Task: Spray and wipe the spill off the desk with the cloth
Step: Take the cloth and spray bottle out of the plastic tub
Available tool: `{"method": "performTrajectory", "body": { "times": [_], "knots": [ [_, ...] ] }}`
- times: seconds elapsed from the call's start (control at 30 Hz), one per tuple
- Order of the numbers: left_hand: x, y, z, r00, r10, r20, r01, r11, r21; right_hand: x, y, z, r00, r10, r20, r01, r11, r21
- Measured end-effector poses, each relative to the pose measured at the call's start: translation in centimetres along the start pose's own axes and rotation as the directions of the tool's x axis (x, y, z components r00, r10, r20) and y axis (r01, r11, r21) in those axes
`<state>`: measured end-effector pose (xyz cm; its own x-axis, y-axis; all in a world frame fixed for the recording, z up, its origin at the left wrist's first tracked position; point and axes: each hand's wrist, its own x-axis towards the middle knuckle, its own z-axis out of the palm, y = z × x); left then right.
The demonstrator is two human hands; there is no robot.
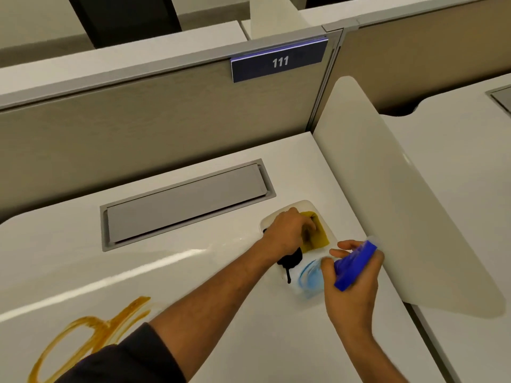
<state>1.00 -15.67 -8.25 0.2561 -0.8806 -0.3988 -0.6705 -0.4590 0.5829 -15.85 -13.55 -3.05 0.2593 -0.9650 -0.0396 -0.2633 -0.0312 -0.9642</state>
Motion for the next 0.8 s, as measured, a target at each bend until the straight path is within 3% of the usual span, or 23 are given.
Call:
{"method": "performTrajectory", "body": {
  "times": [0.17, 0.5, 0.8],
  "knots": [
    [-3.4, 2.0, -3.7, 0.998, 0.057, 0.01, -0.058, 0.995, 0.082, -1.2, -3.6, -1.6, 0.992, -0.113, 0.048, 0.112, 0.993, 0.029],
    [-16.8, 6.2, -16.3, 0.971, 0.178, -0.157, -0.175, 0.984, 0.035, -7.2, -13.1, -4.4, 0.941, -0.338, 0.023, 0.329, 0.929, 0.168],
    [-33.4, 1.3, -26.6, 0.958, 0.101, -0.267, -0.131, 0.987, -0.096, -15.1, -18.4, -1.3, 0.91, -0.324, 0.26, 0.251, 0.927, 0.278]
  ]
}}
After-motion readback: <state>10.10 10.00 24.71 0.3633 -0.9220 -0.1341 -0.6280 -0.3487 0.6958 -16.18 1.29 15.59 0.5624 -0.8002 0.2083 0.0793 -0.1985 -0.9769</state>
